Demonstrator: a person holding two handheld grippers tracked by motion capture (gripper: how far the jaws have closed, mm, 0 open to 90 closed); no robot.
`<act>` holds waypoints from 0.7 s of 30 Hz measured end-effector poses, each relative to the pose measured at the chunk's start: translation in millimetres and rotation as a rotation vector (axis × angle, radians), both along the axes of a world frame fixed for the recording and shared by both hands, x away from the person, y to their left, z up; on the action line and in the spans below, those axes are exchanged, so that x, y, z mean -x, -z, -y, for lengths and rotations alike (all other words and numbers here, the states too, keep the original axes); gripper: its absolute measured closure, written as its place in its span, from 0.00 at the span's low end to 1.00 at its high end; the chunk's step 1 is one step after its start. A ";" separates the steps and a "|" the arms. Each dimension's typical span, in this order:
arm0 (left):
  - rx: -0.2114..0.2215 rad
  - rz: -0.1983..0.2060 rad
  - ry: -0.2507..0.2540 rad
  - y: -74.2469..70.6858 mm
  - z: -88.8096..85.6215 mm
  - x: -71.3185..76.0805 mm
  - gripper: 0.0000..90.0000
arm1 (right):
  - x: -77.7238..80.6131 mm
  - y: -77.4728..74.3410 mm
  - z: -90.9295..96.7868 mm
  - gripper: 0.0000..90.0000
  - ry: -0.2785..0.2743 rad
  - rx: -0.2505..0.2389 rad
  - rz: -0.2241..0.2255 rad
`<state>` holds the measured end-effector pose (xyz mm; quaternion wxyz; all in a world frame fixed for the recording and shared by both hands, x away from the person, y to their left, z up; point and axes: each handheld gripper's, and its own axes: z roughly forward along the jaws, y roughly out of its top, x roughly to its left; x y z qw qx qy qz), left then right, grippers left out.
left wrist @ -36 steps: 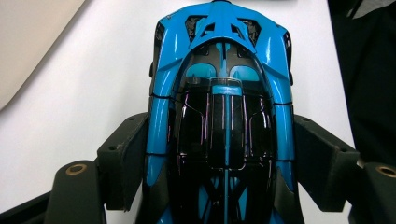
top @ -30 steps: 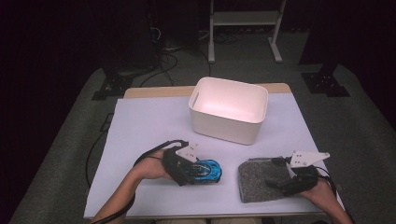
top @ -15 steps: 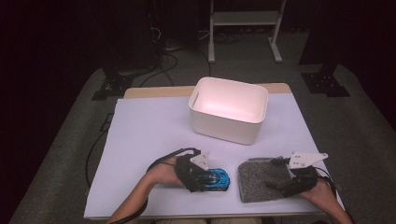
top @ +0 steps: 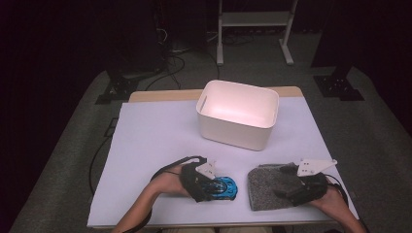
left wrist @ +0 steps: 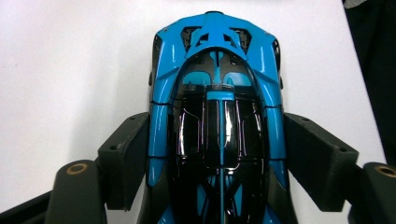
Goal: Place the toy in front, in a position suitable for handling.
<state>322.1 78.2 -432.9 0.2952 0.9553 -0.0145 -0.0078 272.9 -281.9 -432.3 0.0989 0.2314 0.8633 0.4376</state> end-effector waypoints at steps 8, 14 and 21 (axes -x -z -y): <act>0.061 0.027 -0.010 -21.5 -6.4 2.0 0.22 | -0.2 0.0 -1.4 0.16 -0.004 0.004 -0.002; 0.078 0.061 -0.071 -22.5 -26.7 4.7 0.19 | 0.3 -0.1 -4.0 0.16 -0.012 0.030 0.014; 0.110 0.073 -0.139 -20.1 -50.4 10.5 0.19 | -1.0 -1.9 -5.5 0.17 -0.031 0.056 0.028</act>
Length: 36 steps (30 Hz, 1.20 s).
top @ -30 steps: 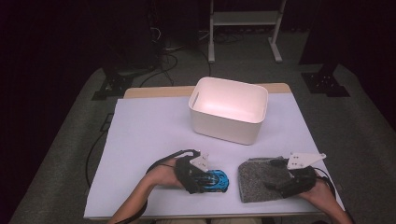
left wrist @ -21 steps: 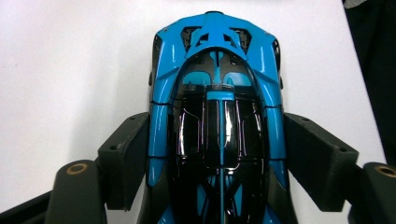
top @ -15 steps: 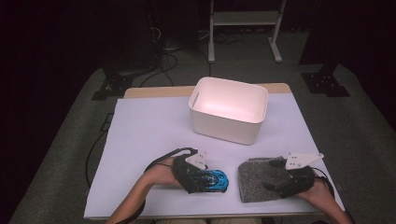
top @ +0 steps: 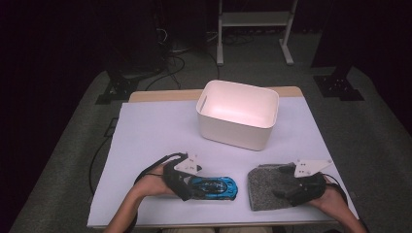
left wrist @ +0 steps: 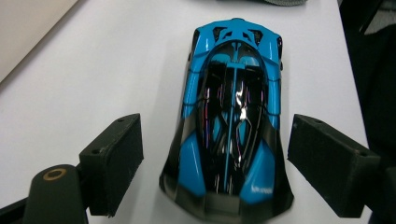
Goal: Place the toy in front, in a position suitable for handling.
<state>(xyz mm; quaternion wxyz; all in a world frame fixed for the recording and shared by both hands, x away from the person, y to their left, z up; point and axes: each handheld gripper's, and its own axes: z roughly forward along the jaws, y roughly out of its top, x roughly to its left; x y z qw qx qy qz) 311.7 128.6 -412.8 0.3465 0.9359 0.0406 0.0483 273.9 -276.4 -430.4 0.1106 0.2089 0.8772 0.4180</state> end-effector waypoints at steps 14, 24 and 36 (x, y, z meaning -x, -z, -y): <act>0.067 -0.014 -0.049 10.7 -15.6 9.5 0.20 | -2.2 -3.3 -25.2 0.26 -0.138 0.160 -0.044; 0.068 -0.026 -0.074 13.6 -26.6 10.2 0.24 | -4.8 -5.9 -52.6 0.27 -0.214 0.230 -0.050; 0.073 -0.058 -0.066 18.3 -23.5 7.5 0.27 | -7.4 11.1 -48.1 0.50 -0.178 0.270 -0.114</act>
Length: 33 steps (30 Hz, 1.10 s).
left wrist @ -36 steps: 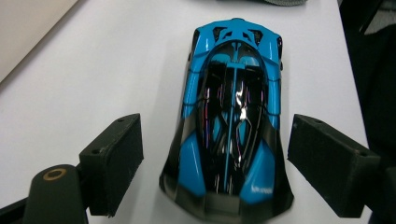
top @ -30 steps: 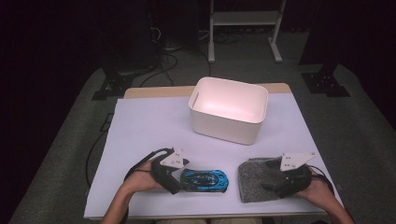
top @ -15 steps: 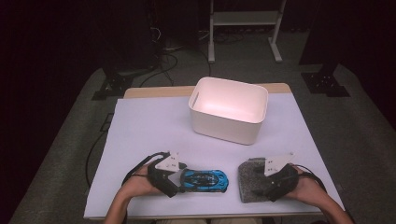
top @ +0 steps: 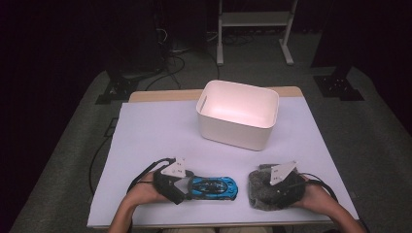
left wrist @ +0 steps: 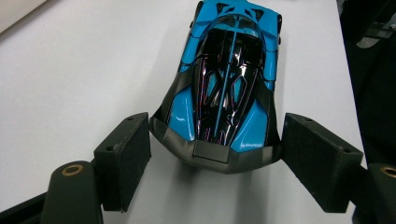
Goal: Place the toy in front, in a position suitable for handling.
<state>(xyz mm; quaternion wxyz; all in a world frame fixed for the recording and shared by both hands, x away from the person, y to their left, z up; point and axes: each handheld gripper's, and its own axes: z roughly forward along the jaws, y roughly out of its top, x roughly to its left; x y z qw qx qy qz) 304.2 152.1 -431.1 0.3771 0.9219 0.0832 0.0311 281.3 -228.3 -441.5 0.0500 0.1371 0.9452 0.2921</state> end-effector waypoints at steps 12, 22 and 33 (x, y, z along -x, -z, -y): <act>-0.030 -0.019 0.026 10.3 9.4 -1.1 0.28 | -0.4 -3.5 6.5 0.89 -0.013 -0.034 -0.011; -0.014 -0.004 0.020 6.1 8.9 -1.0 0.25 | -2.7 -5.9 10.8 0.70 0.007 -0.057 -0.022; -0.004 0.008 0.029 4.2 12.7 -1.9 0.23 | -4.4 -8.4 -8.1 0.22 -0.022 0.054 0.000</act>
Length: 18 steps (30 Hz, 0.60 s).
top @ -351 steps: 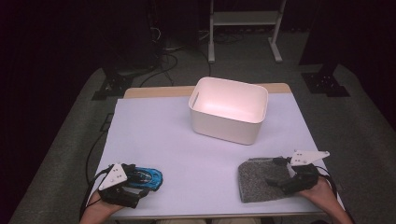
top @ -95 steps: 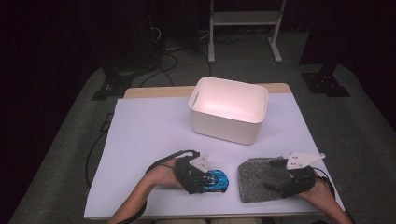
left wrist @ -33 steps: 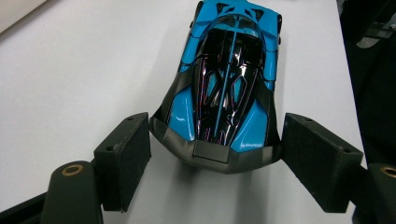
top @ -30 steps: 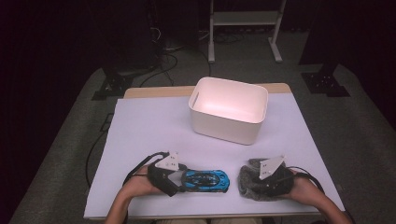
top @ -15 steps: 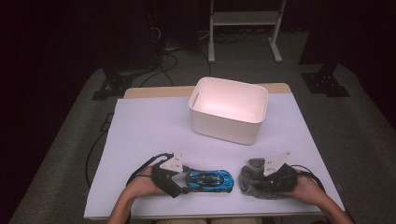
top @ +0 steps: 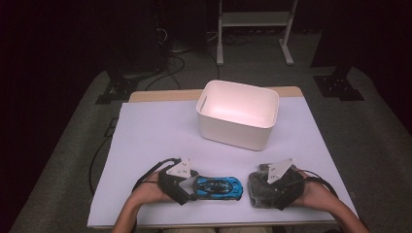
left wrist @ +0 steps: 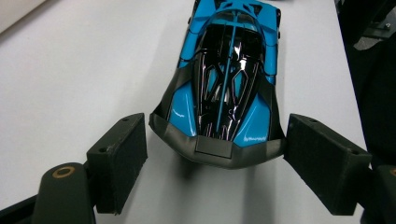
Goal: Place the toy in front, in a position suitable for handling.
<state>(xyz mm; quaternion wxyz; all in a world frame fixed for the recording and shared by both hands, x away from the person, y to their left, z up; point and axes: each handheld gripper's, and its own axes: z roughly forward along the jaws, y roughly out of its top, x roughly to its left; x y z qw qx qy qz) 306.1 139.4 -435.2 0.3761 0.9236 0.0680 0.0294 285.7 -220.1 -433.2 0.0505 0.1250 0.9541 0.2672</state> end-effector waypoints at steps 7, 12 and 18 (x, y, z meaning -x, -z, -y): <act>-0.004 -0.007 0.004 2.4 2.4 0.1 0.22 | -4.0 6.6 -3.9 0.29 0.031 0.028 -0.035; -0.009 -0.003 0.004 2.1 3.6 1.2 0.22 | -9.7 2.6 1.9 0.62 0.039 0.014 -0.032; -0.002 0.001 0.000 0.7 1.7 1.6 0.22 | -8.5 2.5 6.2 0.86 0.050 -0.018 -0.018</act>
